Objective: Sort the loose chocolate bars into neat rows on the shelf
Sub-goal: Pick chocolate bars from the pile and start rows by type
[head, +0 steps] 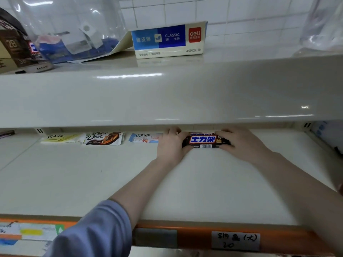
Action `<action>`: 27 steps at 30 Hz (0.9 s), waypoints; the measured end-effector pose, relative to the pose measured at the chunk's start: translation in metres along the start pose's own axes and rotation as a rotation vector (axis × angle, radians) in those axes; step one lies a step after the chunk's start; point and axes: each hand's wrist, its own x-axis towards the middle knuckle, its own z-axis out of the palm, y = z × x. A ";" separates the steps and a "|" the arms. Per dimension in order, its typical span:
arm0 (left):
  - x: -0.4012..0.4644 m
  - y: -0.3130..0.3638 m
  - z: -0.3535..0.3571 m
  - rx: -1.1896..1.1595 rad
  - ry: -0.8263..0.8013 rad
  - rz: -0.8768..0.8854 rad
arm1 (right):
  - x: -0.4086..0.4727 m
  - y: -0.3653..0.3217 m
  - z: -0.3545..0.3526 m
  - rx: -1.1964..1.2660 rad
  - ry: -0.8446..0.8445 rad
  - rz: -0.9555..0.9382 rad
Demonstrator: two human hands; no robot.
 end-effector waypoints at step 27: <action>-0.222 -0.100 -0.139 0.228 -0.032 -0.547 | -0.041 -0.302 -0.002 0.190 -0.003 0.213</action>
